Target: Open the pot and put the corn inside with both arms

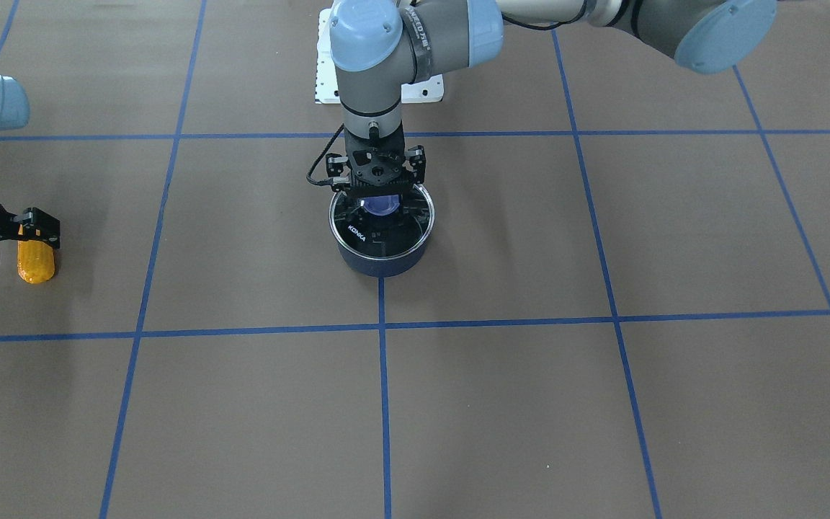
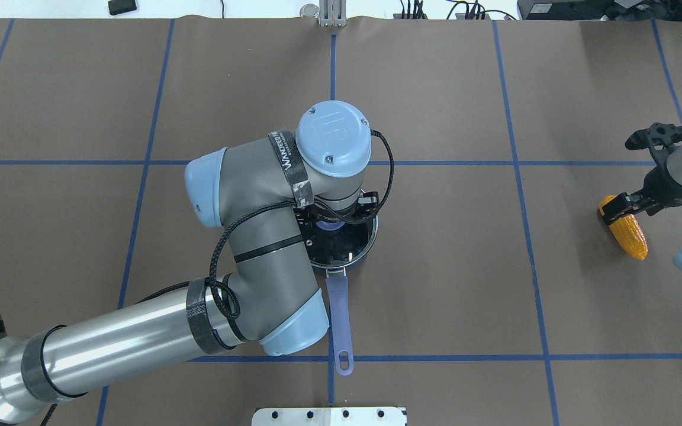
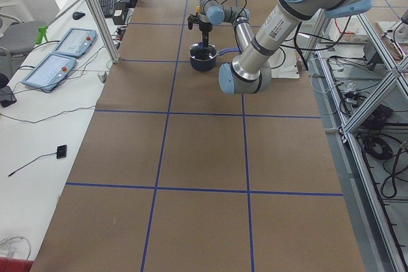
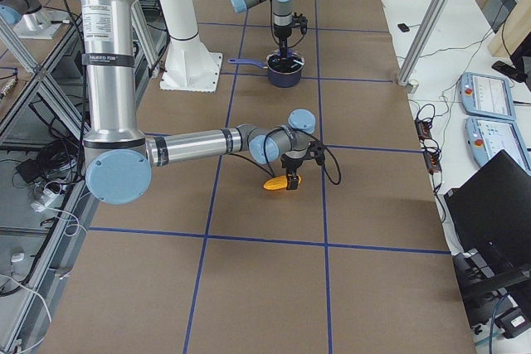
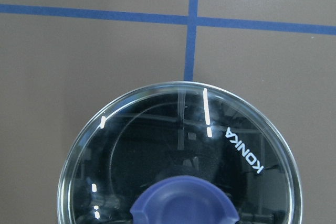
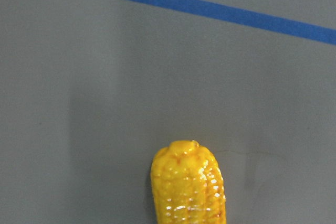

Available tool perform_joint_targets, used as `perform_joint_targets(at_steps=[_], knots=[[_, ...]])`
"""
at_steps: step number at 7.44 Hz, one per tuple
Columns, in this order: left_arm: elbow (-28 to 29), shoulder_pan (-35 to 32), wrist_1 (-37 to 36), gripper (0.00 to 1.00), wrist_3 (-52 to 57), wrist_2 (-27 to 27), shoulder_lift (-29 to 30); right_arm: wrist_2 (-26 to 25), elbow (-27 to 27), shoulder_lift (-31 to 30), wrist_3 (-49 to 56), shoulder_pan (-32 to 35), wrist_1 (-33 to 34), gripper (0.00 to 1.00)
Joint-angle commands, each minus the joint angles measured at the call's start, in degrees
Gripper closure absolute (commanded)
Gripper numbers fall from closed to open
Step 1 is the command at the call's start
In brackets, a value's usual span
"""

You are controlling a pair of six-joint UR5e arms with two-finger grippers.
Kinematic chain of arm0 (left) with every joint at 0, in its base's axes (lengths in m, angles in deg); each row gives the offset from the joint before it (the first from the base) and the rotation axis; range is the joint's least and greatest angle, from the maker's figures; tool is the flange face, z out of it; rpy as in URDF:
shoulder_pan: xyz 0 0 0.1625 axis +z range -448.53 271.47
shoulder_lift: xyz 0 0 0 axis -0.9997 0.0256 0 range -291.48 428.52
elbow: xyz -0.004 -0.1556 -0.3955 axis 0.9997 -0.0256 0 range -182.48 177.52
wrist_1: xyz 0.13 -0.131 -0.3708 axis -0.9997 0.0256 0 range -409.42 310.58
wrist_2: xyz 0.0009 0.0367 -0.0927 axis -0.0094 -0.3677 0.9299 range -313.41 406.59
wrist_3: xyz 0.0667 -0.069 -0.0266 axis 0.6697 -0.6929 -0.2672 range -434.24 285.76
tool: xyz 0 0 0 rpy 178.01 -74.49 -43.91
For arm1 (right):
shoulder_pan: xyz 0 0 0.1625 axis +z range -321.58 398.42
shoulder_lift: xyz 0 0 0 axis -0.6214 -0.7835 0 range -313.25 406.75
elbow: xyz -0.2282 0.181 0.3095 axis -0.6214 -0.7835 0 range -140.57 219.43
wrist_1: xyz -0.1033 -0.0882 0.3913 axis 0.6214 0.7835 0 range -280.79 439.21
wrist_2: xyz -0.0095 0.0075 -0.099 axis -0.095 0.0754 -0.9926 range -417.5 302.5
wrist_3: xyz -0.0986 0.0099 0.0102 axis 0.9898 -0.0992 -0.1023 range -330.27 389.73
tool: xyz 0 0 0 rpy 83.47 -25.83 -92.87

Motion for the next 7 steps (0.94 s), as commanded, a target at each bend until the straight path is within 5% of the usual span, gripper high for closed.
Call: perform_joint_targets(at_steps=[1, 3, 7], knots=[[-0.1, 0.0, -0.1, 0.45, 1.3, 0.1, 0.0, -0.1, -0.1, -0.1, 0.2, 0.0, -0.1, 0.0], [-0.1, -0.1, -0.2, 0.56, 1.6, 0.1, 0.0, -0.1, -0.4, 0.1, 0.3, -0.1, -0.2, 0.0], [-4.6, -0.6, -3.4, 0.56, 1.6, 1.1, 0.0, 0.0, -3.0, 1.1, 0.4, -0.4, -0.5, 0.01]])
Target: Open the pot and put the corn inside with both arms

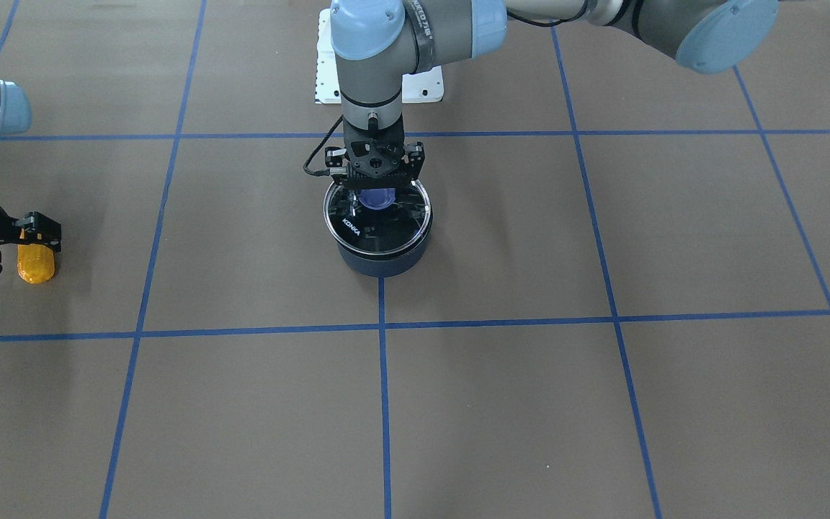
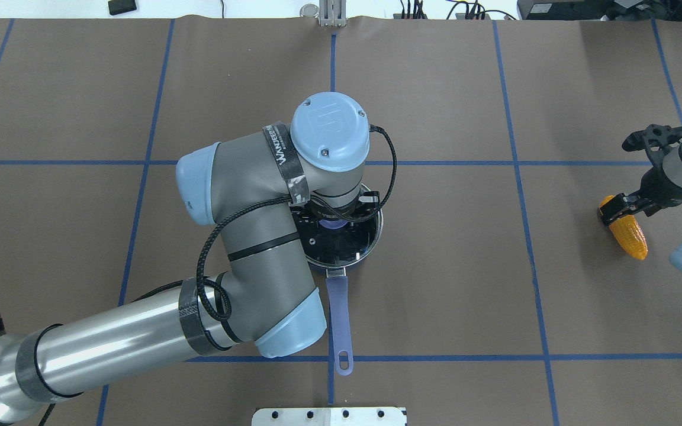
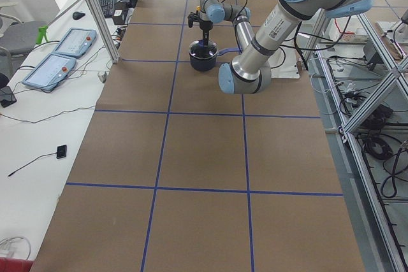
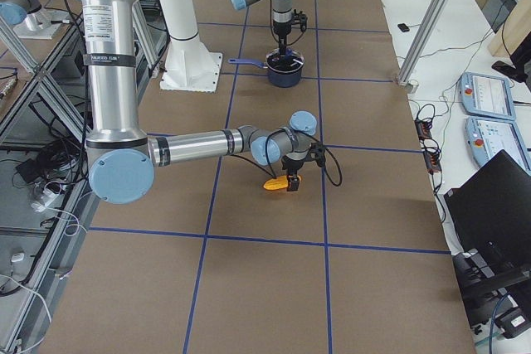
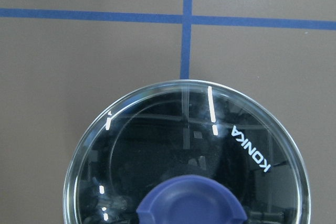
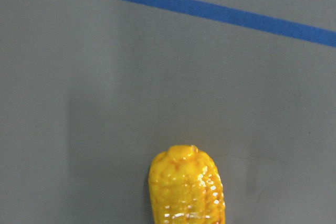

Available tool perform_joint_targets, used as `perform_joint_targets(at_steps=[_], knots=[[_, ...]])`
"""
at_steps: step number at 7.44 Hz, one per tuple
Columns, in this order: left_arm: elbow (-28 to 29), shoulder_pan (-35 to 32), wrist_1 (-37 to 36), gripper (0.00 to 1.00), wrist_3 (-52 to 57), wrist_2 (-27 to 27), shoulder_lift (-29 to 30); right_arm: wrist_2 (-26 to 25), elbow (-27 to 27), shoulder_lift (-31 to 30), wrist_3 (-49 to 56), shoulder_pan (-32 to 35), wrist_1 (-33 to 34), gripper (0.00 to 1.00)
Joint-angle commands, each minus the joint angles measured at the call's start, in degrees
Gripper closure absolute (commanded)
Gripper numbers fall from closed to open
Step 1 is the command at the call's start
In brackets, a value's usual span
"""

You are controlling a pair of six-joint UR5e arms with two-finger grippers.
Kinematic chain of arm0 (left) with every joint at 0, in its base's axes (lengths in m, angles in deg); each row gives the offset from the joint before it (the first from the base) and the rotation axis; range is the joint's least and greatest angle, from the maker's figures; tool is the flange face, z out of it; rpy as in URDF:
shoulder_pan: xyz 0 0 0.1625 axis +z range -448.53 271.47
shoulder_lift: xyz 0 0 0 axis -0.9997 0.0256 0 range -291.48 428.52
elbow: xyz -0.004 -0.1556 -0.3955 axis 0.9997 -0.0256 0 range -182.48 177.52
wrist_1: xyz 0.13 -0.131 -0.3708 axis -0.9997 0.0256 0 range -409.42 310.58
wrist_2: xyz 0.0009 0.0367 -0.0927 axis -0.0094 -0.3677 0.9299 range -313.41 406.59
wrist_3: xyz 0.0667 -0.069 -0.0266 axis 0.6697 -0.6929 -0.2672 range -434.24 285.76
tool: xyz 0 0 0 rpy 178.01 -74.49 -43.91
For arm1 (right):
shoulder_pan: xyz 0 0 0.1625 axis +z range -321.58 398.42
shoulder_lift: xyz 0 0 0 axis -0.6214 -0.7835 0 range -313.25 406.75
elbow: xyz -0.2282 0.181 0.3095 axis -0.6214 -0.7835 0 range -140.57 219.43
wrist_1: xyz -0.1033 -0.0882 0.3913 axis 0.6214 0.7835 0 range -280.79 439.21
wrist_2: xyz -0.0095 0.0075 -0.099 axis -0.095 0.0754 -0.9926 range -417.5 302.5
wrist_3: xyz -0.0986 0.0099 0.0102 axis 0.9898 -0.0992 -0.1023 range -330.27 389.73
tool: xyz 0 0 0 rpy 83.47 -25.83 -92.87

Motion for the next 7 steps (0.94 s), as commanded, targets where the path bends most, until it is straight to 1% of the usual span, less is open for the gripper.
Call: perform_joint_targets(at_steps=[1, 3, 4, 5, 6, 7], knots=[[-2.7, -0.1, -2.6, 0.56, 0.0, 0.3, 0.0, 0.0, -0.9, 0.2, -0.1, -0.1, -0.2, 0.1], [-3.0, -0.2, -2.6, 0.56, 0.0, 0.3, 0.1, -0.1, -1.0, 0.1, -0.4, -0.1, -0.2, 0.49], [-3.1, -0.7, -2.7, 0.56, 0.5, 0.3, 0.0, -0.1, -0.8, 0.2, -0.5, -0.1, -0.2, 0.78], [-3.3, -1.7, -3.2, 0.56, 1.0, 1.5, -0.1, -0.1, -0.8, 0.2, -0.6, -0.1, -0.2, 0.88], [-4.8, -2.3, -3.6, 0.56, 2.8, 2.0, -1.2, 0.5, 0.0, 0.2, -0.7, -0.1, -0.2, 1.0], [-7.8, -3.1, -3.8, 0.56, 3.9, 2.0, -4.4, 0.6, 0.2, 0.3, -0.8, -0.1, -0.3, 1.0]])
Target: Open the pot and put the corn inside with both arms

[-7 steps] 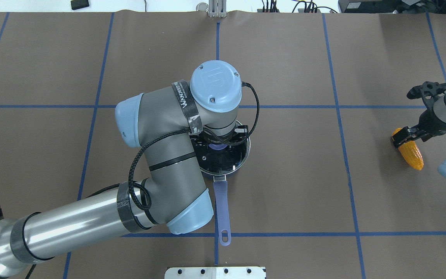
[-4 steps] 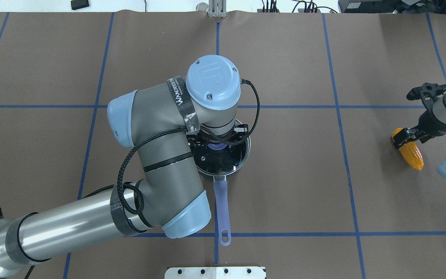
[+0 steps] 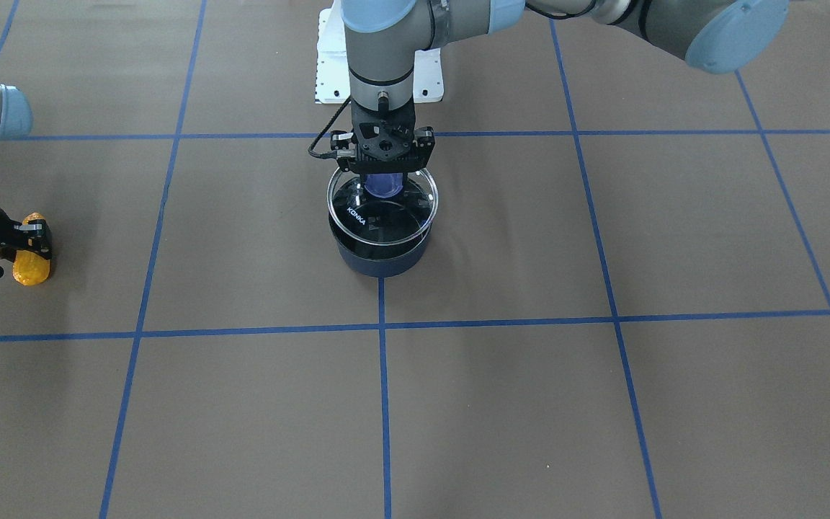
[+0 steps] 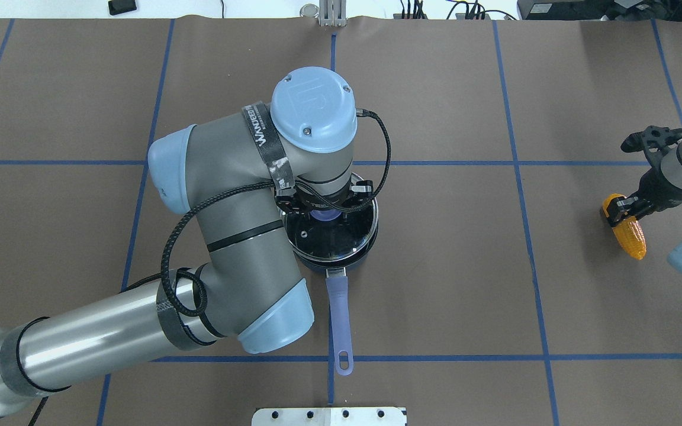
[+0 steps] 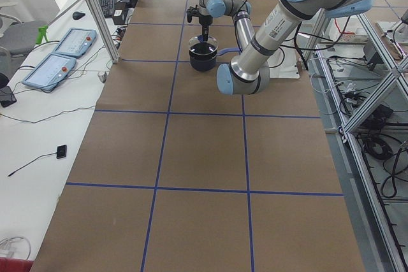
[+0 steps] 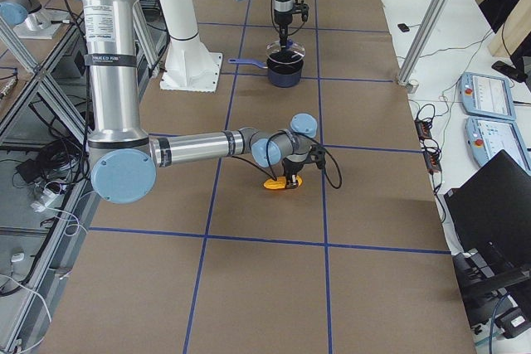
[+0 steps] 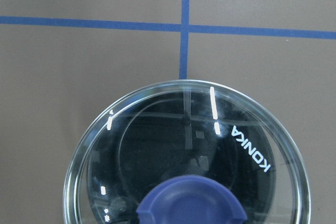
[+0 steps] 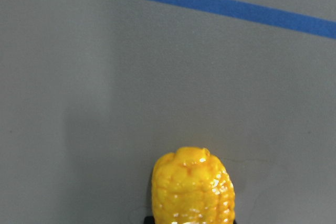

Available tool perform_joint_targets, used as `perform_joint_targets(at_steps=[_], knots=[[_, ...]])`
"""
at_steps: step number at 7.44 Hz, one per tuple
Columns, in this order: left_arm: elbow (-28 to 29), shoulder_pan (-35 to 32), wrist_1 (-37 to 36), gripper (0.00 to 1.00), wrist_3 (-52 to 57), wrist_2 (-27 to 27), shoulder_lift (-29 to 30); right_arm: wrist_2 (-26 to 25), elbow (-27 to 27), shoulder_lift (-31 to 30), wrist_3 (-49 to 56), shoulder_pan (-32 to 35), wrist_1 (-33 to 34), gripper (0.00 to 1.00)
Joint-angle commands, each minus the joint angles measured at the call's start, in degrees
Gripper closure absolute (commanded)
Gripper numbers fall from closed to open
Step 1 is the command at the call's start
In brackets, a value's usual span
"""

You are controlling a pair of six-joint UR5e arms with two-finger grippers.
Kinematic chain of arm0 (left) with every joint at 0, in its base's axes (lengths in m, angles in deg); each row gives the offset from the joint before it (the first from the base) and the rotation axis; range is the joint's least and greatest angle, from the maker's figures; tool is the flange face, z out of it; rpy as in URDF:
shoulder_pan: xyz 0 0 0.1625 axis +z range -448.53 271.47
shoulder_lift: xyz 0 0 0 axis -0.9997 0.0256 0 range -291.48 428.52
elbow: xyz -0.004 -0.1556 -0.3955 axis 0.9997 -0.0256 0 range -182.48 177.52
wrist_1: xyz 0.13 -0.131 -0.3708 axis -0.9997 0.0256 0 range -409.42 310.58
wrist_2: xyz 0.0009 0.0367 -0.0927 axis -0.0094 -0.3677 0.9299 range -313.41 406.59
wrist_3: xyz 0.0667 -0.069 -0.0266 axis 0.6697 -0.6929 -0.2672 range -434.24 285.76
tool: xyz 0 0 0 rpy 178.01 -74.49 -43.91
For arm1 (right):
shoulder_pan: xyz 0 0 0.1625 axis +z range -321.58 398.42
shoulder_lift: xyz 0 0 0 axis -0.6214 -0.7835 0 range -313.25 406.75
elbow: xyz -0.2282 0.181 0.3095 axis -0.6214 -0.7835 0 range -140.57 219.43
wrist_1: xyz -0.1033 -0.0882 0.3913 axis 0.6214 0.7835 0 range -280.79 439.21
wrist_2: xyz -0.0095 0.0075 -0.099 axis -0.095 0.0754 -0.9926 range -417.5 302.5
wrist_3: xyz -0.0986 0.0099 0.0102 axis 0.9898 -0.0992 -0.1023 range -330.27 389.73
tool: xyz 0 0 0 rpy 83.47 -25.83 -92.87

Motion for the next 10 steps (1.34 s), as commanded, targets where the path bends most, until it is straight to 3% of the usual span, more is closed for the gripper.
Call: perform_joint_targets(at_steps=[1, 2, 4, 5, 7, 9, 10], knots=[[-5.9, -2.4, -0.8, 0.56, 5.3, 0.7, -5.7, 0.5, 1.6, 0.5, 0.0, 0.2, 0.0, 1.0], [-9.1, -4.1, -0.9, 0.56, 8.8, 1.9, -10.0, 0.6, 2.6, 1.7, -0.1, 0.8, 0.9, 1.0], [-12.9, -5.6, -0.6, 0.56, 15.6, 1.9, -16.8, 7.2, 4.0, 4.4, -1.9, 6.5, 1.7, 1.0], [-15.1, -6.9, -0.1, 0.56, 18.2, 1.9, -20.6, 9.5, 7.6, 7.4, -6.1, 8.0, 7.3, 1.0], [-16.2, -8.8, 5.6, 0.56, 22.4, 2.0, -27.8, 8.6, 12.2, 16.2, -9.2, 7.9, 20.6, 1.0], [-15.7, -11.0, 18.8, 0.56, 25.4, 2.9, -37.3, 5.3, 13.4, 20.4, -20.3, 3.7, 21.4, 1.0], [-15.8, -13.4, 19.5, 0.56, 28.7, 5.5, -39.6, 3.9, 13.7, 21.4, -23.7, 1.4, 21.5, 1.0]])
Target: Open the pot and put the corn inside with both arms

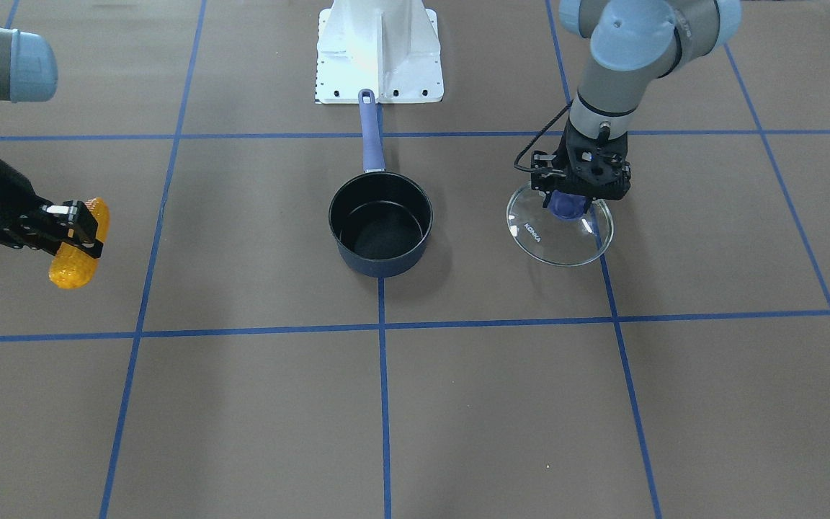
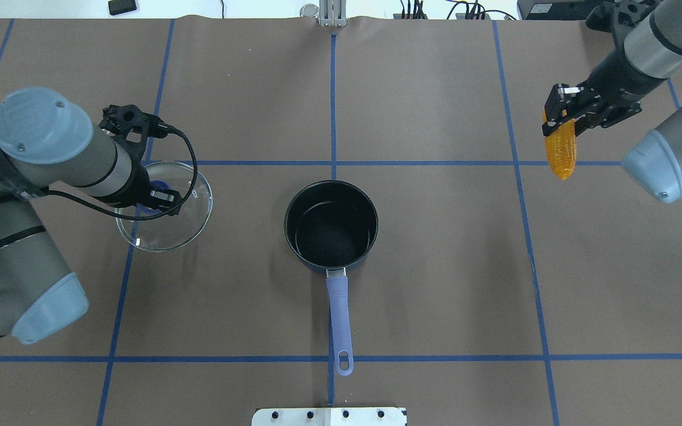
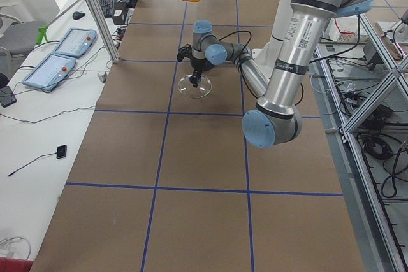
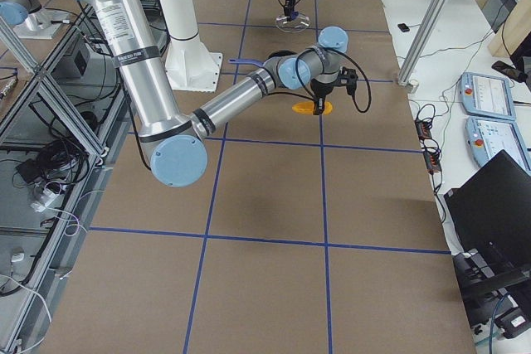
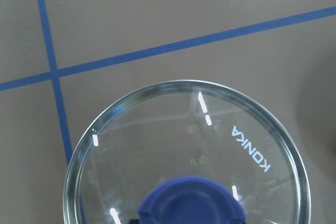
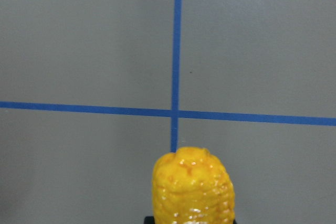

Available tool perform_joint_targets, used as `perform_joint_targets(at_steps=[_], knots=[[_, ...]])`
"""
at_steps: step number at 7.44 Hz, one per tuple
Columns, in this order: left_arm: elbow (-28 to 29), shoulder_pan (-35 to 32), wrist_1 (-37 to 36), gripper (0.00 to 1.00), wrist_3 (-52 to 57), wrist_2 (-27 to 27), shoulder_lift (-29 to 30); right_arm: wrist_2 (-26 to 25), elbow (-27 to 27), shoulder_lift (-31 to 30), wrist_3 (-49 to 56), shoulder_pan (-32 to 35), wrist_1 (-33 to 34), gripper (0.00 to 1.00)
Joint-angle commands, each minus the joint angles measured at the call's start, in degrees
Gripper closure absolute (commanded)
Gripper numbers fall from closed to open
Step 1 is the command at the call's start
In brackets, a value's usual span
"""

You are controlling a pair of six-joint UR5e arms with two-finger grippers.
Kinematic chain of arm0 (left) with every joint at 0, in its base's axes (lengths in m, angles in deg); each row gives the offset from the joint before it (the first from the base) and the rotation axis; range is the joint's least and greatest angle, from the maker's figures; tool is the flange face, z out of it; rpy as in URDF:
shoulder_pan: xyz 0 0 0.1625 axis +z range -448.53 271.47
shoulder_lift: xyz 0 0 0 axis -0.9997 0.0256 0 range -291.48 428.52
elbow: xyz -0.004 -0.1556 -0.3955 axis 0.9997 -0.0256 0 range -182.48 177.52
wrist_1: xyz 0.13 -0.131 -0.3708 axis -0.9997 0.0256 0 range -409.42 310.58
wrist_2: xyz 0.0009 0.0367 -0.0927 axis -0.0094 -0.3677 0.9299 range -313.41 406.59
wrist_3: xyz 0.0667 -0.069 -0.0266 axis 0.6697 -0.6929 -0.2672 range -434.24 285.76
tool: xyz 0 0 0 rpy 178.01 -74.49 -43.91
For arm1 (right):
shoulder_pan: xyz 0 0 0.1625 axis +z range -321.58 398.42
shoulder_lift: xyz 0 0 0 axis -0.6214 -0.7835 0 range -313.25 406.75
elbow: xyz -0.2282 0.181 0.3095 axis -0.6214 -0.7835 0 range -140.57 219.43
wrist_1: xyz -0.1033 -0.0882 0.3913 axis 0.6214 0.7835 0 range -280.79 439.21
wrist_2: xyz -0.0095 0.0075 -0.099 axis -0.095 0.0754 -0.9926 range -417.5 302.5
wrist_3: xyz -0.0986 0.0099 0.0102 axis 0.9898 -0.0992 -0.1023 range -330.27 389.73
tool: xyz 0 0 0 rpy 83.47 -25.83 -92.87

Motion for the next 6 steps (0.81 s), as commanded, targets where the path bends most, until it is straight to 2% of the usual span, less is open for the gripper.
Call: perform_joint_targets(at_steps=[1, 4, 6], knots=[[-0.1, -4.4, 3.5, 0.56, 7.1, 2.9, -6.3, -4.3, 0.6, 4.2, -9.3, -5.6, 0.8, 1.0], [1.3, -8.8, 9.2, 0.56, 15.1, 4.5, -12.9, -9.0, 1.0, 9.0, -20.6, -12.3, 0.9, 1.0], [6.4, -10.1, 17.4, 0.56, 16.5, 4.6, -14.7, -13.3, 1.5, 10.6, -25.3, -17.2, 1.6, 1.0]])
